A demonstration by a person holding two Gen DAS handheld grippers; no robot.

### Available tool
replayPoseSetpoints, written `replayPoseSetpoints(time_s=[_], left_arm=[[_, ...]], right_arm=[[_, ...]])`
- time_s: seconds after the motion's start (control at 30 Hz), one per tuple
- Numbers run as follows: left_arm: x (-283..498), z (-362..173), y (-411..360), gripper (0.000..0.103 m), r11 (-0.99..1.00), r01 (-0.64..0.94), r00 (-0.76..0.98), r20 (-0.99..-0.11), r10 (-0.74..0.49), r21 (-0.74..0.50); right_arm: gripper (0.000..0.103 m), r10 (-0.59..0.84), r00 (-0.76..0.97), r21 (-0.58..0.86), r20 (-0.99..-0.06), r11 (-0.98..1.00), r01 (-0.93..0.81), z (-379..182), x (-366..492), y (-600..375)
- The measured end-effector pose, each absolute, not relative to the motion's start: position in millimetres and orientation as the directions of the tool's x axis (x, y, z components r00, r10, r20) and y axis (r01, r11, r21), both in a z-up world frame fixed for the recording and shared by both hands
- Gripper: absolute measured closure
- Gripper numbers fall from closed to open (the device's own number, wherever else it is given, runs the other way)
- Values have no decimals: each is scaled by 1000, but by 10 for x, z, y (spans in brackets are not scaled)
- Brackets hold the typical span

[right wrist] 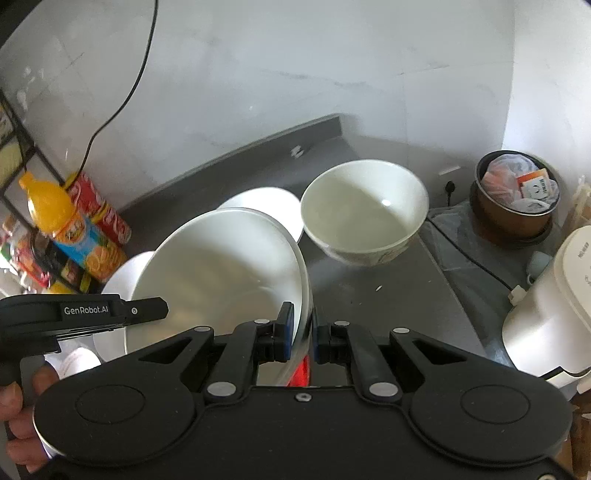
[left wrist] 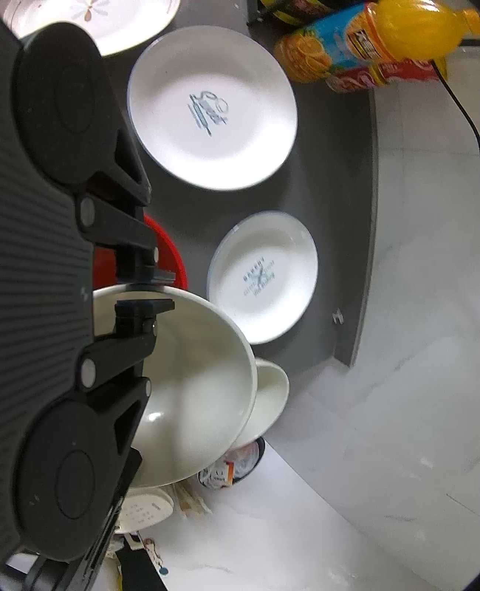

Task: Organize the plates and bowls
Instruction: 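Lift the yellow-patterned bowl with both grippers and lower it into the red bowl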

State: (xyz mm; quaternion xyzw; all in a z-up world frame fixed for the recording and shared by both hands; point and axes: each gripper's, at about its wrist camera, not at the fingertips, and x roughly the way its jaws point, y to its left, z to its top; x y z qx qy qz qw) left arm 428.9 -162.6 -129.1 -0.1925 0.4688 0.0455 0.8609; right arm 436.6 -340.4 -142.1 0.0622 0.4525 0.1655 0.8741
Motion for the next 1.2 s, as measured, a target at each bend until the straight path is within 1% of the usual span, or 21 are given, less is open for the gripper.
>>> replayPoseSetpoints(time_s=[0.43, 0.83, 1.03, 1.2], left_arm=[[4087, -1567, -1439, 97, 903, -330, 486, -870, -88, -276], [4045, -1852, -1400, 97, 899, -349, 422, -901, -102, -266], [4077, -1827, -1429, 94, 919, -321, 404, -911, -87, -230], [4057, -1772, -1371, 93, 910, -327, 402, -909, -109, -254]], right_arm=[[93, 348, 475, 229, -808, 929, -291, -1649, 4325, -3187], [94, 328, 476, 183, -816, 928, -325, -1773, 4340, -3065], [95, 304, 484, 147, -821, 931, -335, -1809, 4357, -3012], [97, 292, 477, 139, -829, 934, -330, -1850, 4368, -3000]])
